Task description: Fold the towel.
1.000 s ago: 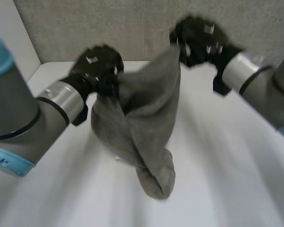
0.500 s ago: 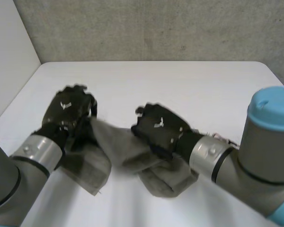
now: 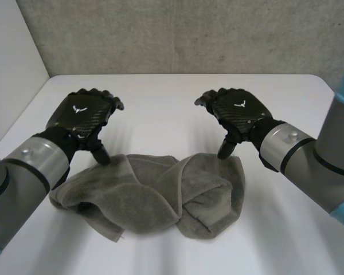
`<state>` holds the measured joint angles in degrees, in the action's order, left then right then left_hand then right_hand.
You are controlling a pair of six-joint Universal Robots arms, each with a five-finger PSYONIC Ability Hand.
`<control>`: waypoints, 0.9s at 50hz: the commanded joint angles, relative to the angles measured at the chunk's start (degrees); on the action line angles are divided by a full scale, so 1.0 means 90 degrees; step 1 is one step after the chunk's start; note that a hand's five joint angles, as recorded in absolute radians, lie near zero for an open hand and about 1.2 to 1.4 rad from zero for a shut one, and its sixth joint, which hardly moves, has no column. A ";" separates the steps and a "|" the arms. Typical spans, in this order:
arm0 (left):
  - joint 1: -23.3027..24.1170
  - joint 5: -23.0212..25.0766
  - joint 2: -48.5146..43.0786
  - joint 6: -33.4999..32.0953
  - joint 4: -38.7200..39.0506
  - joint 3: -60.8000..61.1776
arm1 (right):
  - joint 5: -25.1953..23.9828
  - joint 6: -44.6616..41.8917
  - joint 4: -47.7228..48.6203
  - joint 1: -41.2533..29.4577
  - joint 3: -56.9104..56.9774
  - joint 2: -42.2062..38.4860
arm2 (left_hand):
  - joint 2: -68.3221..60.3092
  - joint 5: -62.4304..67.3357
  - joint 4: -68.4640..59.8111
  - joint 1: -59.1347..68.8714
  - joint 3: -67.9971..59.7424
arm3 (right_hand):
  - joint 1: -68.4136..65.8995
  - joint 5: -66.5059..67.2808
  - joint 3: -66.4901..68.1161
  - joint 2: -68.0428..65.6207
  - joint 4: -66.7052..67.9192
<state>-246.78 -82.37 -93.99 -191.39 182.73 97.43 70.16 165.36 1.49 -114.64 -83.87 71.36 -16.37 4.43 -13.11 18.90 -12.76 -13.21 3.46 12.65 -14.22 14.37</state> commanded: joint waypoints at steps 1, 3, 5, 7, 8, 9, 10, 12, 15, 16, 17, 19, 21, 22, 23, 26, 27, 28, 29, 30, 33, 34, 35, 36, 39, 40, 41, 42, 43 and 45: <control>-0.0031 0.1093 -0.0698 0.0006 -0.0244 -0.0570 | -0.0333 -0.0082 0.0000 0.0023 0.0480 -0.0789 | 0.0236 -0.0020 0.0346 -0.0517 0.0307 | -0.0044 0.0016 -0.0295 0.0068 -0.0485; -0.0031 0.1311 -0.0807 -0.0004 -0.0431 -0.0679 | -0.0540 -0.0092 0.0010 0.0023 0.0589 -0.0956 | 0.0217 -0.0001 0.0346 -0.0497 0.0307 | -0.0082 0.0055 -0.0295 0.0030 -0.0485; -0.0022 0.1515 -0.1001 -0.0072 -0.0887 -0.0806 | -0.0958 -0.0131 0.0010 0.0033 0.0880 -0.1326 | 0.0198 0.0018 0.0346 -0.0479 0.0307 | -0.0212 0.0185 -0.0295 -0.0100 -0.0485; -0.0021 0.1506 -0.1080 -0.0169 -0.1073 -0.0806 | -0.1066 -0.0189 -0.0019 0.0033 0.1007 -0.1492 | 0.0180 0.0036 0.0346 -0.0460 0.0307 | -0.0343 0.0315 -0.0295 -0.0231 -0.0485; -0.0012 0.1487 -0.1090 -0.0296 -0.1191 -0.0748 | -0.1096 -0.0276 -0.0039 0.0033 0.1125 -0.1619 | 0.0161 0.0055 0.0346 -0.0442 0.0307 | -0.0455 0.0427 -0.0295 -0.0343 -0.0485; -0.0012 0.1487 -0.1090 -0.0297 -0.1192 -0.0747 | -0.1096 -0.0277 -0.0039 0.0033 0.1126 -0.1621 | 0.0161 0.0055 0.0346 -0.0441 0.0307 | -0.0456 0.0428 -0.0295 -0.0344 -0.0485; -0.0002 0.1467 -0.1090 -0.0423 -0.1260 -0.0660 | -0.1087 -0.0393 -0.0039 0.0033 0.1242 -0.1746 | 0.0105 0.0111 0.0346 -0.0386 0.0307 | -0.0549 0.0521 -0.0295 -0.0437 -0.0485; -0.0002 0.1467 -0.1090 -0.0521 -0.1290 -0.0544 | -0.1077 -0.0520 -0.0039 0.0033 0.1330 -0.1854 | 0.0086 0.0130 0.0346 -0.0367 0.0307 | -0.0587 0.0559 -0.0295 -0.0475 -0.0485; 0.0008 0.1486 -0.1061 -0.0638 -0.1271 -0.0231 | -0.1067 -0.0717 -0.0039 0.0033 0.1507 -0.2089 | 0.0086 0.0130 0.0346 -0.0367 0.0307 | -0.0755 0.0727 -0.0295 -0.0643 -0.0485; 0.0008 0.1506 -0.1061 -0.0658 -0.1213 -0.0133 | -0.1067 -0.0756 -0.0039 0.0033 0.1555 -0.2176 | 0.0086 0.0130 0.0346 -0.0367 0.0307 | -0.0866 0.0839 -0.0295 -0.0754 -0.0485; 0.0008 0.1506 -0.1061 -0.0658 -0.1212 -0.0132 | -0.1067 -0.0756 -0.0039 0.0033 0.1555 -0.2177 | 0.0086 0.0130 0.0346 -0.0367 0.0307 | -0.0867 0.0840 -0.0295 -0.0755 -0.0485; 0.0017 0.1506 -0.1129 -0.0678 -0.1008 -0.0122 | -0.1067 -0.0834 -0.0019 0.0033 0.1653 -0.2372 | 0.0104 0.0112 0.0346 -0.0385 0.0307 | -0.1016 0.0989 -0.0295 -0.0905 -0.0485; 0.0027 0.1496 -0.1178 -0.0678 -0.0891 -0.0161 | -0.1067 -0.0911 -0.0019 0.0033 0.1682 -0.2460 | 0.0123 0.0093 0.0346 -0.0404 0.0307 | -0.1072 0.1045 -0.0295 -0.0960 -0.0485; 0.0027 0.1496 -0.1178 -0.0678 -0.0890 -0.0162 | -0.1067 -0.0999 0.0000 0.0033 0.1702 -0.2538 | 0.0123 0.0093 0.0346 -0.0404 0.0307 | -0.1091 0.1064 -0.0295 -0.0980 -0.0485; 0.0027 0.1477 -0.1265 -0.0697 -0.0803 -0.0229 | -0.1067 -0.1087 0.0020 0.0033 0.1702 -0.2597 | 0.0123 0.0093 0.0346 -0.0404 0.0307 | -0.1147 0.1119 -0.0295 -0.1035 -0.0485; 0.0018 0.1516 -0.1596 -0.1076 -0.0811 -0.0609 | -0.1067 -0.1186 0.0020 0.0023 0.1702 -0.2646 | 0.0086 0.0130 0.0346 -0.0367 0.0307 | -0.1279 0.1251 -0.0295 -0.1167 -0.0485; 0.0018 0.1516 -0.1598 -0.1078 -0.0812 -0.0611 | -0.1057 -0.1273 0.0020 0.0023 0.1702 -0.2685 | 0.0086 0.0130 0.0346 -0.0367 0.0307 | -0.1371 0.1343 -0.0295 -0.1259 -0.0485; -0.0002 0.1506 -0.1762 -0.1339 -0.0889 -0.0756 | -0.1057 -0.1341 0.0020 0.0004 0.1702 -0.2733 | 0.0086 0.0130 0.0346 -0.0367 0.0307 | -0.1464 0.1437 -0.0295 -0.1353 -0.0485; -0.0021 0.1506 -0.1870 -0.1584 -0.0996 -0.0864 | -0.1057 -0.1342 0.0020 0.0004 0.1702 -0.2734 | 0.0086 0.0130 0.0346 -0.0367 0.0307 | -0.1465 0.1438 -0.0295 -0.1354 -0.0485; -0.0021 0.1506 -0.1872 -0.1586 -0.0997 -0.0865 | -0.1067 -0.1380 0.0029 -0.0016 0.1702 -0.2773 | 0.0086 0.0130 0.0346 -0.0367 0.0307 | -0.1613 0.1586 -0.0295 -0.1502 -0.0485; -0.0051 0.1496 -0.2008 -0.1987 -0.1339 -0.1011 | -0.1077 -0.1410 0.0030 -0.0026 0.1702 -0.2831 | 0.0011 0.0205 0.0346 -0.0292 0.0307 | -0.1986 0.1958 -0.0295 -0.1874 -0.0485; -0.0070 0.1506 -0.2066 -0.2122 -0.1523 -0.1030 | -0.1086 -0.1420 0.0049 -0.0035 0.1702 -0.2851 | -0.0044 0.0260 0.0346 -0.0236 0.0307 | -0.2377 0.2350 -0.0295 -0.2265 -0.0485; -0.0090 0.1516 -0.2164 -0.2230 -0.1727 -0.1031 | -0.1087 -0.1420 0.0049 -0.0035 0.1702 -0.2851 | -0.0100 0.0316 0.0346 -0.0180 0.0307 | -0.2381 0.2353 -0.0295 -0.2269 -0.0485; -0.0090 0.1516 -0.2164 -0.2231 -0.1730 -0.1031 | -0.1116 -0.1420 0.0078 -0.0045 0.1702 -0.2861 | -0.0101 0.0317 0.0346 -0.0180 0.0307 | -0.2807 0.2779 -0.0295 -0.2695 -0.0485; -0.0090 0.1564 -0.2349 -0.2338 -0.2050 -0.1031 | -0.1184 -0.1420 0.0098 -0.0055 0.1702 -0.2861 | -0.0250 0.0466 0.0346 -0.0031 0.0307 | -0.3870 0.3842 -0.0295 -0.3758 -0.0485; -0.0070 0.1574 -0.2408 -0.2357 -0.2139 -0.1021 | -0.1184 -0.1420 0.0098 -0.0055 0.1702 -0.2861 | -0.0288 0.0503 0.0346 0.0007 0.0307 | -0.3876 0.3849 -0.0295 -0.3764 -0.0485; -0.0070 0.1574 -0.2409 -0.2358 -0.2140 -0.1021 | -0.1213 -0.1420 0.0108 -0.0045 0.1692 -0.2851 | -0.0288 0.0504 0.0346 0.0007 0.0307 | -0.4783 0.4755 -0.0295 -0.4671 -0.0485; -0.0061 0.1574 -0.2457 -0.2367 -0.2169 -0.1021 | -0.1243 -0.1420 0.0108 -0.0055 0.1692 -0.2851 | -0.0325 0.0541 0.0346 0.0044 0.0307 | -0.5717 0.5690 -0.0295 -0.5605 -0.0485; -0.0051 0.1574 -0.2477 -0.2367 -0.2169 -0.1031 | -0.1243 -0.1420 0.0108 -0.0055 0.1692 -0.2851 | -0.0381 0.0597 0.0346 0.0100 0.0307 | -0.5727 0.5699 -0.0295 -0.5615 -0.0485; -0.0060 0.1574 -0.2477 -0.2367 -0.2169 -0.1040 | -0.1311 -0.1420 0.0098 -0.0055 0.1673 -0.2822 | -0.0566 0.0782 0.0346 0.0286 0.0307 | -0.7413 0.7385 -0.0295 -0.7301 -0.0485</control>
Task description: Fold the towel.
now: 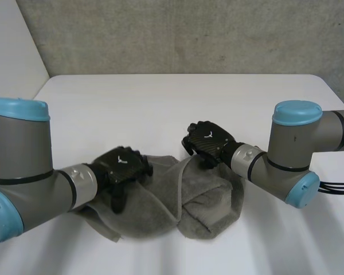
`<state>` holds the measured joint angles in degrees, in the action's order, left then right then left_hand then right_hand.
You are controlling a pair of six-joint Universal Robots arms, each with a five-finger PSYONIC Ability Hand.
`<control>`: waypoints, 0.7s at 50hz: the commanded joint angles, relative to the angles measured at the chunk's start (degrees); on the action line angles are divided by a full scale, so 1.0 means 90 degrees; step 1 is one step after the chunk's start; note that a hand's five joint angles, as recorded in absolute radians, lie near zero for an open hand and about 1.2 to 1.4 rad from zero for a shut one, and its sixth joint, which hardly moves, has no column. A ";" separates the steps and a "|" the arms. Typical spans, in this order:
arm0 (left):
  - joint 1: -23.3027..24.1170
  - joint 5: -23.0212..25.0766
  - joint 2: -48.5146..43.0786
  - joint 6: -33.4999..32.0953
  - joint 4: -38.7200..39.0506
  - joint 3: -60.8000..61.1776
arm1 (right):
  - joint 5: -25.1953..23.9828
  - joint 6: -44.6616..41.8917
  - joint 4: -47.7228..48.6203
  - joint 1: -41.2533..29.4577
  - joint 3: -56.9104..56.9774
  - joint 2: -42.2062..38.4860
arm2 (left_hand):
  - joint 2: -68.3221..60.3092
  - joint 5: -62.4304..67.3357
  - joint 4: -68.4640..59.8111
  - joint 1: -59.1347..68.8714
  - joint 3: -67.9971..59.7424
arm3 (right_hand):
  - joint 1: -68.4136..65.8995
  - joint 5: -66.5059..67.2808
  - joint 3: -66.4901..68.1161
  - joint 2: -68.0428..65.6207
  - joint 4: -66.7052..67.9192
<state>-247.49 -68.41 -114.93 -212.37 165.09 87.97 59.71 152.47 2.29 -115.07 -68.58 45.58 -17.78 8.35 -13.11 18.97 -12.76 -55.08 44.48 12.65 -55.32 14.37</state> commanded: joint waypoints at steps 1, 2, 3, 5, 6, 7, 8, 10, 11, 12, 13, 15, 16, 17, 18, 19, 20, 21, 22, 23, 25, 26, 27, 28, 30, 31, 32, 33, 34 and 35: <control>-0.0010 0.0023 -0.0150 -0.0036 -0.0208 -0.0008 | -0.0150 0.0012 0.0010 -0.0007 -0.0026 0.0043 | -0.0634 0.0571 0.0346 0.0502 0.0307 | -0.2769 0.2835 -0.0295 -0.2742 -0.0485; -0.0010 0.0023 -0.0150 -0.0036 -0.0208 -0.0008 | -0.0179 0.0012 0.0010 0.0003 -0.0046 0.0062 | -0.0636 0.0573 0.0346 0.0504 0.0307 | -0.2769 0.2835 -0.0295 -0.2742 -0.0485; -0.0010 0.0023 -0.0150 -0.0036 -0.0208 -0.0057 | -0.0189 0.0012 0.0010 0.0013 -0.0075 0.0110 | -0.0969 0.0906 0.0346 0.0837 0.0307 | -0.2769 0.2835 -0.0295 -0.2742 -0.0485; -0.0010 0.0014 -0.0150 -0.0036 -0.0208 -0.0116 | -0.0198 0.0021 0.0010 0.0061 -0.0124 0.0169 | -0.1234 0.1171 0.0346 0.1102 0.0307 | -0.2769 0.2835 -0.0295 -0.2742 -0.0485; -0.0010 0.0004 -0.0150 -0.0027 -0.0228 -0.0164 | -0.0198 0.0031 0.0010 0.0081 -0.0163 0.0208 | -0.1493 0.1430 0.0346 0.1361 0.0307 | -0.2769 0.2835 -0.0295 -0.2742 -0.0485; -0.0010 -0.0015 -0.0150 -0.0026 -0.0238 -0.0174 | -0.0198 0.0031 0.0010 0.0081 -0.0163 0.0209 | -0.1570 0.1507 0.0346 0.1438 0.0307 | -0.2769 0.2835 -0.0295 -0.2742 -0.0485; -0.0010 -0.0016 -0.0150 -0.0026 -0.0238 -0.0174 | -0.0189 0.0041 0.0010 0.0110 -0.0240 0.0257 | -0.1570 0.1508 0.0346 0.1439 0.0307 | -0.2769 0.2835 -0.0295 -0.2742 -0.0485; 0.0009 -0.0025 -0.0149 -0.0026 -0.0247 -0.0174 | -0.0140 0.0041 0.0029 0.0159 -0.0310 0.0326 | -0.1570 0.1508 0.0346 0.1439 0.0307 | -0.2769 0.2835 -0.0295 -0.2742 -0.0485; 0.0009 -0.0025 -0.0150 -0.0026 -0.0247 -0.0174 | -0.0092 0.0051 0.0058 0.0188 -0.0387 0.0374 | -0.1570 0.1508 0.0346 0.1439 0.0307 | -0.2165 0.2231 -0.0295 -0.2138 -0.0485; 0.0019 -0.0025 -0.0150 -0.0026 -0.0257 -0.0165 | -0.0043 0.0051 0.0107 0.0188 -0.0446 0.0404 | -0.1570 0.1508 0.0346 0.1439 0.0307 | 0.0543 -0.0476 -0.0295 0.0569 -0.0485; 0.0029 -0.0035 -0.0140 -0.0026 -0.0257 -0.0136 | -0.0042 0.0051 0.0107 0.0188 -0.0446 0.0404 | -0.1589 0.1526 0.0346 0.1457 0.0307 | 0.0570 -0.0503 -0.0295 0.0596 -0.0485; 0.0038 -0.0045 -0.0140 -0.0026 -0.0267 -0.0116 | 0.0085 0.0051 0.0185 0.0188 -0.0515 0.0423 | -0.1645 0.1582 0.0346 0.1513 0.0307 | 0.1972 -0.1905 -0.0295 0.1998 -0.0485; 0.0038 -0.0045 -0.0140 -0.0026 -0.0267 -0.0116 | 0.0259 0.0051 0.0272 0.0188 -0.0563 0.0443 | -0.1645 0.1582 0.0346 0.1513 0.0307 | 0.2416 -0.2349 -0.0295 0.2442 -0.0485; 0.0048 -0.0045 -0.0130 -0.0026 -0.0267 -0.0087 | 0.0435 0.0060 0.0351 0.0188 -0.0622 0.0462 | -0.1664 0.1601 0.0346 0.1532 0.0307 | 0.2846 -0.2779 -0.0295 0.2872 -0.0485; 0.0048 -0.0055 -0.0130 -0.0026 -0.0277 -0.0067 | 0.0436 0.0060 0.0351 0.0188 -0.0622 0.0463 | -0.1664 0.1601 0.0346 0.1532 0.0307 | 0.2850 -0.2784 -0.0295 0.2877 -0.0485; 0.0048 -0.0055 -0.0130 -0.0026 -0.0277 -0.0067 | 0.0552 0.0060 0.0409 0.0188 -0.0680 0.0492 | -0.1664 0.1601 0.0346 0.1532 0.0307 | 0.3276 -0.3209 -0.0295 0.3302 -0.0485; 0.0048 -0.0055 -0.0130 -0.0026 -0.0277 -0.0057 | 0.0611 0.0060 0.0429 0.0188 -0.0719 0.0501 | -0.1664 0.1601 0.0346 0.1532 0.0307 | 0.3521 -0.3454 -0.0295 0.3547 -0.0485; 0.0048 -0.0055 -0.0120 -0.0026 -0.0277 -0.0047 | 0.0612 0.0060 0.0430 0.0188 -0.0720 0.0502 | -0.1627 0.1564 0.0346 0.1495 0.0307 | 0.3523 -0.3457 -0.0295 0.3549 -0.0485; 0.0048 -0.0055 -0.0120 -0.0026 -0.0277 -0.0047 | 0.0631 0.0060 0.0430 0.0188 -0.0739 0.0502 | -0.1626 0.1564 0.0346 0.1495 0.0307 | 0.3782 -0.3716 -0.0295 0.3809 -0.0485; 0.0039 -0.0064 -0.0120 -0.0036 -0.0277 -0.0047 | 0.0622 0.0070 0.0430 0.0188 -0.0749 0.0502 | -0.1589 0.1527 0.0346 0.1458 0.0307 | 0.3914 -0.3848 -0.0295 0.3941 -0.0485; 0.0019 -0.0064 -0.0120 -0.0036 -0.0277 -0.0047 | 0.0612 0.0080 0.0430 0.0188 -0.0768 0.0492 | -0.1552 0.1489 0.0346 0.1420 0.0307 | 0.3897 -0.3831 -0.0295 0.3923 -0.0485; 0.0009 -0.0064 -0.0111 -0.0036 -0.0277 -0.0057 | 0.0612 0.0080 0.0430 0.0188 -0.0769 0.0492 | -0.1552 0.1489 0.0346 0.1420 0.0307 | 0.3897 -0.3830 -0.0295 0.3923 -0.0485; 0.0009 -0.0064 -0.0111 -0.0036 -0.0277 -0.0057 | 0.0602 0.0080 0.0430 0.0188 -0.0788 0.0492 | -0.1552 0.1489 0.0346 0.1420 0.0307 | 0.3878 -0.3812 -0.0295 0.3905 -0.0485; -0.0001 -0.0064 -0.0111 -0.0036 -0.0267 -0.0067 | 0.0593 0.0080 0.0430 0.0188 -0.0798 0.0472 | -0.1552 0.1489 0.0346 0.1420 0.0307 | 0.3804 -0.3738 -0.0295 0.3831 -0.0485; -0.0001 -0.0064 -0.0111 -0.0036 -0.0267 -0.0077 | 0.0583 0.0090 0.0430 0.0188 -0.0808 0.0453 | -0.1533 0.1470 0.0346 0.1401 0.0307 | 0.3729 -0.3663 -0.0295 0.3756 -0.0485; -0.0001 -0.0055 -0.0120 -0.0036 -0.0267 -0.0077 | 0.0554 0.0090 0.0430 0.0188 -0.0808 0.0424 | -0.1533 0.1470 0.0346 0.1401 0.0307 | 0.3673 -0.3607 -0.0295 0.3700 -0.0485; -0.0001 -0.0045 -0.0120 -0.0036 -0.0257 -0.0077 | 0.0554 0.0090 0.0430 0.0188 -0.0808 0.0423 | -0.1533 0.1470 0.0346 0.1401 0.0307 | 0.3673 -0.3606 -0.0295 0.3699 -0.0485; -0.0001 -0.0045 -0.0120 -0.0036 -0.0257 -0.0077 | 0.0515 0.0099 0.0430 0.0188 -0.0808 0.0385 | -0.1533 0.1470 0.0346 0.1401 0.0307 | 0.3599 -0.3532 -0.0295 0.3625 -0.0485; -0.0001 -0.0035 -0.0140 -0.0036 -0.0257 -0.0077 | 0.0495 0.0109 0.0430 0.0188 -0.0798 0.0336 | -0.1533 0.1470 0.0346 0.1401 0.0307 | 0.3505 -0.3439 -0.0295 0.3532 -0.0485; 0.0019 -0.0035 -0.0149 -0.0036 -0.0257 -0.0077 | 0.0495 0.0109 0.0430 0.0188 -0.0798 0.0336 | -0.1533 0.1470 0.0346 0.1401 0.0307 | 0.3504 -0.3438 -0.0295 0.3531 -0.0485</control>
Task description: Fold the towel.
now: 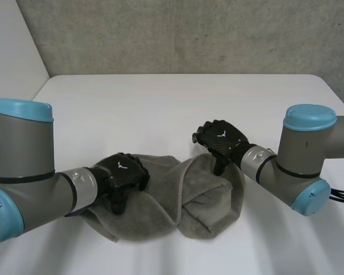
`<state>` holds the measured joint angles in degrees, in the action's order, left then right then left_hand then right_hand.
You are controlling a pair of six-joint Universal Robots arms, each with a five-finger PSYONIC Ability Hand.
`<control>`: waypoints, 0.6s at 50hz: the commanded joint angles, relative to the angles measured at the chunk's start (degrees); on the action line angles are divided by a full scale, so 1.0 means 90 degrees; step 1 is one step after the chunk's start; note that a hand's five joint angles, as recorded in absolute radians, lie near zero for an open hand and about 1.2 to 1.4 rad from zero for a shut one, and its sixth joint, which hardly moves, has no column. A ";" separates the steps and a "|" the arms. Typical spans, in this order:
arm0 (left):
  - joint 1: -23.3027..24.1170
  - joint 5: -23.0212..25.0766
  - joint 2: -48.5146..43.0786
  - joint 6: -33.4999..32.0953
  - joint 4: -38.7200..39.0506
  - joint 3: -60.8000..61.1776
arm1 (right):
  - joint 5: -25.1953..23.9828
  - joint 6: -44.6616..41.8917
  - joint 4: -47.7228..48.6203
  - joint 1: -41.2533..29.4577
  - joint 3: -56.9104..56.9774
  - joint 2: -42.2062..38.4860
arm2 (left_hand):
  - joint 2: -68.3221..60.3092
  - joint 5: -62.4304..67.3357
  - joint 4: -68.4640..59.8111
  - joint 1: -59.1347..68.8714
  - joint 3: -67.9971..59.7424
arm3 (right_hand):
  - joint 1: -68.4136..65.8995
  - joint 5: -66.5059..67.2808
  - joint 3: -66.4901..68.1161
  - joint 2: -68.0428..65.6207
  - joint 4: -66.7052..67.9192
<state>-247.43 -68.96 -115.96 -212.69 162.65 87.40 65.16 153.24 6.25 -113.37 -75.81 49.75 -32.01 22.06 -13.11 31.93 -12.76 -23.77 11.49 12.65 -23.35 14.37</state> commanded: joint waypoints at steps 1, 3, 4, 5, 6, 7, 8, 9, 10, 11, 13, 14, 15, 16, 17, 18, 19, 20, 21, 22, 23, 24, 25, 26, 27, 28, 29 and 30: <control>0.0012 0.0025 -0.0035 0.0000 0.0013 -0.0014 | -0.0121 0.0034 -0.0001 -0.0010 0.0015 -0.0186 | 0.0048 -0.0054 0.0346 -0.0039 0.0307 | -0.0178 0.0432 -0.0295 -0.0225 -0.0485; 0.0041 0.0016 -0.0045 -0.0010 0.0013 -0.0014 | -0.0121 0.0054 -0.0001 -0.0030 0.0034 -0.0235 | 0.0011 -0.0017 0.0346 -0.0002 0.0307 | -0.0461 0.0714 -0.0295 -0.0507 -0.0485; 0.0042 0.0016 -0.0045 -0.0010 0.0013 -0.0014 | -0.0121 0.0054 -0.0001 -0.0049 0.0044 -0.0274 | 0.0011 -0.0017 0.0346 -0.0002 0.0307 | -0.0960 0.1214 -0.0295 -0.1007 -0.0485; 0.0061 0.0006 -0.0045 -0.0010 0.0013 -0.0014 | -0.0131 0.0054 -0.0001 -0.0059 0.0054 -0.0294 | -0.0045 0.0039 0.0346 0.0054 0.0307 | -0.1613 0.1866 -0.0295 -0.1660 -0.0485; 0.0061 0.0006 -0.0045 -0.0010 0.0013 -0.0014 | -0.0131 0.0054 -0.0001 -0.0059 0.0054 -0.0294 | -0.0193 0.0187 0.0346 0.0202 0.0307 | -0.1619 0.1873 -0.0295 -0.1666 -0.0485; 0.0061 0.0006 -0.0045 -0.0010 0.0013 -0.0014 | -0.0150 0.0054 0.0009 -0.0079 0.0063 -0.0313 | -0.0195 0.0189 0.0346 0.0204 0.0307 | -0.2619 0.2872 -0.0295 -0.2665 -0.0485; 0.0071 0.0006 -0.0045 -0.0010 0.0013 -0.0014 | -0.0151 0.0054 0.0009 -0.0079 0.0063 -0.0313 | -0.0546 0.0540 0.0346 0.0555 0.0307 | -0.2629 0.2882 -0.0295 -0.2675 -0.0485; 0.0081 0.0006 -0.0045 -0.0010 0.0013 -0.0014 | -0.0209 0.0054 0.0028 -0.0079 0.0073 -0.0323 | -0.0624 0.0618 0.0346 0.0633 0.0307 | -0.3609 0.3863 -0.0295 -0.3656 -0.0485; 0.0081 0.0006 -0.0045 -0.0010 0.0013 -0.0014 | -0.0335 0.0063 0.0038 -0.0079 0.0064 -0.0333 | -0.0625 0.0619 0.0346 0.0634 0.0307 | -0.4304 0.4557 -0.0295 -0.4351 -0.0485; 0.0081 -0.0004 -0.0045 -0.0010 0.0013 -0.0014 | -0.0336 0.0063 0.0038 -0.0079 0.0063 -0.0333 | -0.0625 0.0619 0.0346 0.0634 0.0307 | -0.4311 0.4564 -0.0295 -0.4358 -0.0485; 0.0090 0.0006 -0.0045 -0.0010 0.0013 -0.0014 | -0.0579 0.0122 0.0048 -0.0079 0.0073 -0.0333 | -0.0551 0.0545 0.0346 0.0560 0.0307 | -0.5649 0.5902 -0.0295 -0.5696 -0.0485; 0.0100 0.0016 -0.0055 -0.0010 0.0013 -0.0014 | -0.0580 0.0122 0.0048 -0.0079 0.0073 -0.0333 | -0.0494 0.0488 0.0346 0.0503 0.0307 | -0.5657 0.5910 -0.0295 -0.5703 -0.0485; 0.0100 0.0016 -0.0055 -0.0010 0.0013 -0.0014 | -0.0677 0.0170 0.0048 -0.0079 0.0083 -0.0323 | -0.0494 0.0488 0.0346 0.0503 0.0307 | -0.6242 0.6496 -0.0295 -0.6289 -0.0485; 0.0100 0.0016 -0.0055 -0.0010 0.0023 -0.0014 | -0.0746 0.0229 0.0038 -0.0079 0.0093 -0.0323 | -0.0457 0.0451 0.0346 0.0466 0.0307 | -0.6248 0.6502 -0.0295 -0.6295 -0.0485; 0.0110 0.0016 -0.0055 -0.0010 0.0023 -0.0014 | -0.0746 0.0229 0.0038 -0.0079 0.0093 -0.0323 | -0.0382 0.0376 0.0346 0.0391 0.0307 | -0.6248 0.6502 -0.0295 -0.6295 -0.0485; 0.0110 0.0016 -0.0055 -0.0010 0.0023 -0.0014 | -0.0775 0.0258 0.0028 -0.0079 0.0093 -0.0304 | -0.0382 0.0376 0.0346 0.0391 0.0307 | -0.6248 0.6502 -0.0295 -0.6295 -0.0485; 0.0110 0.0025 -0.0045 -0.0010 0.0023 -0.0014 | -0.0776 0.0259 0.0028 -0.0079 0.0093 -0.0304 | -0.0363 0.0357 0.0346 0.0372 0.0307 | -0.6248 0.6502 -0.0295 -0.6295 -0.0485; 0.0110 0.0025 -0.0045 -0.0010 0.0023 -0.0014 | -0.0785 0.0297 0.0009 -0.0079 0.0093 -0.0284 | -0.0363 0.0357 0.0346 0.0372 0.0307 | -0.6248 0.6502 -0.0295 -0.6295 -0.0485; 0.0110 0.0025 -0.0045 -0.0010 0.0023 -0.0014 | -0.0795 0.0317 -0.0001 -0.0079 0.0093 -0.0265 | -0.0400 0.0394 0.0346 0.0409 0.0307 | -0.6248 0.6502 -0.0295 -0.6295 -0.0485; 0.0129 0.0025 -0.0045 0.0000 0.0023 -0.0004 | -0.0795 0.0317 -0.0001 -0.0079 0.0093 -0.0265 | -0.0419 0.0413 0.0346 0.0428 0.0307 | -0.6248 0.6502 -0.0295 -0.6295 -0.0485; 0.0129 0.0025 -0.0045 0.0000 0.0023 -0.0004 | -0.0795 0.0327 -0.0011 -0.0069 0.0083 -0.0255 | -0.0419 0.0413 0.0346 0.0428 0.0307 | -0.6248 0.6502 -0.0295 -0.6295 -0.0485; 0.0168 0.0025 -0.0055 -0.0010 0.0033 -0.0004 | -0.0795 0.0327 -0.0030 -0.0059 0.0083 -0.0236 | -0.0400 0.0395 0.0346 0.0410 0.0307 | -0.6248 0.6502 -0.0295 -0.6295 -0.0485; 0.0207 0.0025 -0.0074 -0.0010 0.0033 -0.0004 | -0.0795 0.0327 -0.0030 -0.0059 0.0083 -0.0235 | -0.0326 0.0320 0.0346 0.0335 0.0307 | -0.6248 0.6502 -0.0295 -0.6295 -0.0485; 0.0208 0.0025 -0.0074 -0.0010 0.0033 -0.0004 | -0.0795 0.0327 -0.0030 -0.0040 0.0064 -0.0197 | -0.0325 0.0320 0.0346 0.0335 0.0307 | -0.6248 0.6502 -0.0295 -0.6295 -0.0485; 0.0237 0.0025 -0.0123 -0.0010 0.0033 -0.0014 | -0.0795 0.0327 -0.0030 -0.0030 0.0044 -0.0177 | -0.0103 0.0098 0.0346 0.0113 0.0307 | -0.6248 0.6502 -0.0295 -0.6295 -0.0485; 0.0247 0.0025 -0.0152 -0.0010 0.0033 -0.0014 | -0.0795 0.0327 -0.0030 -0.0030 0.0044 -0.0177 | 0.0158 -0.0164 0.0346 -0.0149 0.0307 | -0.6248 0.6502 -0.0295 -0.6295 -0.0485; 0.0247 0.0025 -0.0152 -0.0010 0.0033 -0.0014 | -0.0795 0.0327 -0.0030 -0.0020 0.0034 -0.0157 | 0.0160 -0.0166 0.0346 -0.0151 0.0307 | -0.6248 0.6502 -0.0295 -0.6295 -0.0485; 0.0266 0.0035 -0.0162 -0.0010 0.0043 -0.0014 | -0.0795 0.0327 -0.0030 -0.0020 0.0034 -0.0157 | 0.0308 -0.0314 0.0346 -0.0299 0.0307 | -0.6248 0.6502 -0.0295 -0.6295 -0.0485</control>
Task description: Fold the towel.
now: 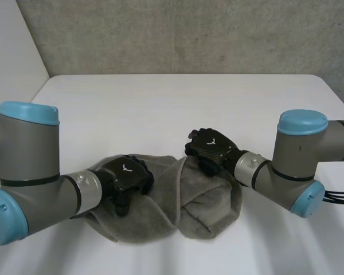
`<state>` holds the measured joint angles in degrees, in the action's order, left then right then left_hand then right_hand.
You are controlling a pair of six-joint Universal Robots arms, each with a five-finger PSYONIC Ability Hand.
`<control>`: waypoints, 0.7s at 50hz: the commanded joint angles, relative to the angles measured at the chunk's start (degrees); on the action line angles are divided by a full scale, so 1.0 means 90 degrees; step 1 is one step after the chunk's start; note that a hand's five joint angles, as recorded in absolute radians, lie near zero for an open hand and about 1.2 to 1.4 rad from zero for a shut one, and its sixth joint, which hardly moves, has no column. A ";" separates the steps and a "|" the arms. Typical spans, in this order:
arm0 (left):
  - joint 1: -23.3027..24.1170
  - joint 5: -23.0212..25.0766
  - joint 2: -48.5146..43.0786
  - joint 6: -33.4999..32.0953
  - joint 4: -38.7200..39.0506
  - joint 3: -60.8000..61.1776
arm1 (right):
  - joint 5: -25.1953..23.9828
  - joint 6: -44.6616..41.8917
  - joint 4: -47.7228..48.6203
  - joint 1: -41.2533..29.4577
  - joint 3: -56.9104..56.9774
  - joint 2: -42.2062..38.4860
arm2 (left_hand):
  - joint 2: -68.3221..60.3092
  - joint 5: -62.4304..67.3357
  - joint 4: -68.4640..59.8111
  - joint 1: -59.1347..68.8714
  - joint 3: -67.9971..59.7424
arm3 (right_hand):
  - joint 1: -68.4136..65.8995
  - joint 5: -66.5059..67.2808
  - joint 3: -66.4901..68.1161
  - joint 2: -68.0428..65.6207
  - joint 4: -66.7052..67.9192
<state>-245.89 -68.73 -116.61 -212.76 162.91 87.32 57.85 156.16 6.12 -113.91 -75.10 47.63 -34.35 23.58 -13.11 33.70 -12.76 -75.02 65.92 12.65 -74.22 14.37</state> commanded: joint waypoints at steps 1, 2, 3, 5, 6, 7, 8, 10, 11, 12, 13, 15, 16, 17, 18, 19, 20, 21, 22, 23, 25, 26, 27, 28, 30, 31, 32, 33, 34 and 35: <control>0.0094 0.0010 -0.0091 -0.0002 0.0014 -0.0005 | 0.0017 0.0003 -0.0016 0.0040 -0.0053 0.0079 | 0.0569 -0.0485 0.0346 -0.0497 0.0307 | -0.0554 0.0453 -0.0295 -0.0642 -0.0485; 0.0094 0.0010 -0.0100 -0.0002 0.0033 -0.0005 | 0.0017 0.0003 -0.0016 0.0040 -0.0063 0.0089 | 0.0606 -0.0522 0.0346 -0.0534 0.0307 | -0.0554 0.0453 -0.0295 -0.0642 -0.0485; 0.0094 0.0010 -0.0091 -0.0002 0.0033 -0.0005 | 0.0017 0.0003 -0.0016 0.0040 -0.0063 0.0089 | 0.0736 -0.0652 0.0346 -0.0664 0.0307 | -0.0554 0.0453 -0.0295 -0.0642 -0.0485; 0.0104 0.0010 -0.0091 -0.0002 0.0014 0.0005 | 0.0017 0.0003 -0.0025 0.0049 -0.0083 0.0089 | 0.0960 -0.0875 0.0346 -0.0887 0.0307 | -0.0554 0.0453 -0.0295 -0.0642 -0.0485; 0.0143 0.0020 -0.0091 -0.0002 0.0014 0.0005 | 0.0017 0.0003 -0.0025 0.0049 -0.0083 0.0089 | 0.1110 -0.1025 0.0346 -0.1038 0.0307 | -0.0554 0.0453 -0.0295 -0.0642 -0.0485; 0.0143 0.0020 -0.0091 -0.0002 0.0014 0.0005 | 0.0017 0.0003 -0.0016 0.0049 -0.0083 0.0089 | 0.1111 -0.1027 0.0346 -0.1039 0.0307 | -0.0554 0.0453 -0.0295 -0.0642 -0.0485; 0.0182 0.0020 -0.0091 -0.0002 0.0014 0.0005 | 0.0017 0.0003 -0.0016 0.0049 -0.0083 0.0089 | 0.1167 -0.1082 0.0346 -0.1095 0.0307 | -0.0554 0.0453 -0.0295 -0.0642 -0.0485; 0.0211 0.0010 -0.0091 -0.0002 0.0004 0.0014 | 0.0017 0.0003 -0.0016 0.0049 -0.0083 0.0089 | 0.1112 -0.1027 0.0346 -0.1040 0.0307 | -0.0554 0.0453 -0.0295 -0.0642 -0.0485; 0.0231 -0.0009 -0.0091 -0.0002 0.0004 0.0015 | 0.0017 0.0003 -0.0016 0.0049 -0.0083 0.0089 | 0.0945 -0.0860 0.0346 -0.0873 0.0307 | -0.0554 0.0453 -0.0295 -0.0642 -0.0485; 0.0231 -0.0009 -0.0091 -0.0002 0.0004 0.0015 | 0.0037 0.0003 -0.0016 0.0049 -0.0083 0.0098 | 0.0943 -0.0859 0.0346 -0.0871 0.0307 | -0.0554 0.0453 -0.0295 -0.0642 -0.0485; 0.0231 -0.0009 -0.0091 -0.0002 0.0004 0.0015 | 0.0037 0.0003 -0.0016 0.0049 -0.0083 0.0098 | 0.0555 -0.0470 0.0346 -0.0482 0.0307 | -0.0554 0.0453 -0.0295 -0.0642 -0.0485; 0.0231 -0.0029 -0.0081 -0.0002 -0.0015 0.0015 | 0.0046 0.0003 -0.0016 0.0049 -0.0083 0.0108 | 0.0027 0.0057 0.0346 0.0045 0.0307 | -0.0554 0.0453 -0.0295 -0.0642 -0.0485; 0.0231 -0.0029 -0.0090 -0.0002 -0.0025 0.0015 | 0.0047 0.0003 -0.0016 0.0049 -0.0083 0.0108 | -0.0509 0.0594 0.0346 0.0581 0.0307 | -0.0554 0.0453 -0.0295 -0.0642 -0.0485; 0.0222 -0.0039 -0.0081 0.0007 -0.0035 0.0015 | 0.0056 0.0003 -0.0016 0.0049 -0.0083 0.0118 | -0.1162 0.1247 0.0346 0.1234 0.0307 | -0.0554 0.0453 -0.0295 -0.0642 -0.0485; 0.0221 -0.0039 -0.0081 0.0008 -0.0035 0.0015 | 0.0066 0.0003 -0.0016 0.0049 -0.0083 0.0118 | -0.1169 0.1253 0.0346 0.1241 0.0307 | -0.0554 0.0453 -0.0295 -0.0642 -0.0485; 0.0212 -0.0039 -0.0071 0.0008 -0.0035 0.0015 | 0.0066 0.0003 -0.0016 0.0049 -0.0083 0.0118 | -0.1964 0.2049 0.0346 0.2037 0.0307 | -0.0554 0.0453 -0.0295 -0.0642 -0.0485; 0.0212 -0.0039 -0.0071 0.0008 -0.0035 0.0015 | 0.0076 0.0003 -0.0016 0.0059 -0.0073 0.0128 | -0.1972 0.2057 0.0346 0.2045 0.0307 | -0.0554 0.0453 -0.0295 -0.0642 -0.0485; 0.0202 -0.0039 -0.0061 0.0008 -0.0045 0.0015 | 0.0086 0.0003 -0.0016 0.0069 -0.0073 0.0137 | -0.2953 0.3038 0.0346 0.3025 0.0307 | -0.0554 0.0453 -0.0295 -0.0642 -0.0485; 0.0183 -0.0048 -0.0023 0.0008 -0.0045 0.0015 | 0.0086 0.0003 -0.0016 0.0069 -0.0073 0.0137 | -0.3833 0.3917 0.0346 0.3905 0.0307 | -0.0554 0.0453 -0.0295 -0.0642 -0.0485; 0.0182 -0.0049 -0.0022 0.0008 -0.0045 0.0015 | 0.0086 0.0003 -0.0016 0.0107 -0.0083 0.0157 | -0.3841 0.3926 0.0346 0.3914 0.0307 | -0.0554 0.0453 -0.0295 -0.0642 -0.0485; 0.0143 -0.0049 0.0026 0.0027 -0.0064 0.0005 | 0.0086 0.0003 -0.0025 0.0166 -0.0083 0.0206 | -0.5071 0.5155 0.0346 0.5143 0.0307 | -0.0554 0.0453 -0.0295 -0.0642 -0.0485; 0.0143 -0.0049 0.0027 0.0027 -0.0064 0.0005 | 0.0076 0.0003 -0.0035 0.0224 -0.0112 0.0264 | -0.5073 0.5157 0.0346 0.5145 0.0307 | -0.0554 0.0453 -0.0295 -0.0642 -0.0485; 0.0134 -0.0049 0.0094 0.0066 -0.0064 -0.0005 | 0.0076 0.0003 -0.0035 0.0225 -0.0112 0.0264 | -0.5073 0.5157 0.0346 0.5145 0.0307 | -0.0554 0.0453 -0.0295 -0.0642 -0.0485; 0.0134 -0.0049 0.0095 0.0066 -0.0064 -0.0005 | 0.0066 0.0003 -0.0074 0.0293 -0.0161 0.0342 | -0.5073 0.5157 0.0346 0.5145 0.0307 | -0.0554 0.0453 -0.0295 -0.0642 -0.0485; 0.0046 -0.0049 0.0280 0.0095 -0.0074 0.0014 | 0.0056 0.0003 -0.0162 0.0342 -0.0229 0.0450 | -0.5073 0.5157 0.0346 0.5145 0.0307 | -0.0554 0.0453 -0.0295 -0.0642 -0.0485; 0.0046 -0.0049 0.0280 0.0095 -0.0074 0.0015 | 0.0018 -0.0007 -0.0278 0.0420 -0.0326 0.0614 | -0.5073 0.5157 0.0346 0.5145 0.0307 | -0.0554 0.0453 -0.0295 -0.0642 -0.0485; -0.0022 -0.0049 0.0377 0.0105 -0.0074 0.0034 | -0.0002 -0.0007 -0.0424 0.0507 -0.0453 0.0829 | -0.5073 0.5157 0.0346 0.5145 0.0307 | -0.0554 0.0453 -0.0295 -0.0642 -0.0485; -0.0090 -0.0039 0.0455 0.0125 -0.0084 0.0044 | -0.0002 -0.0007 -0.0426 0.0508 -0.0454 0.0831 | -0.5073 0.5157 0.0346 0.5145 0.0307 | -0.0554 0.0453 -0.0295 -0.0642 -0.0485; -0.0091 -0.0039 0.0456 0.0125 -0.0084 0.0044 | -0.0022 -0.0007 -0.0571 0.0615 -0.0599 0.1092 | -0.5073 0.5157 0.0346 0.5145 0.0307 | -0.0554 0.0453 -0.0295 -0.0642 -0.0485; -0.0168 -0.0039 0.0611 0.0173 -0.0093 0.0111 | -0.0022 -0.0007 -0.0572 0.0616 -0.0600 0.1094 | -0.5073 0.5157 0.0346 0.5145 0.0307 | -0.0554 0.0453 -0.0295 -0.0642 -0.0485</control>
<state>-245.47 -69.16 -114.42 -212.02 162.25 87.49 58.19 156.14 3.91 -110.44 -77.79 52.80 -74.87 65.22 -13.11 72.18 -12.76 -75.02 65.92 12.65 -74.22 14.37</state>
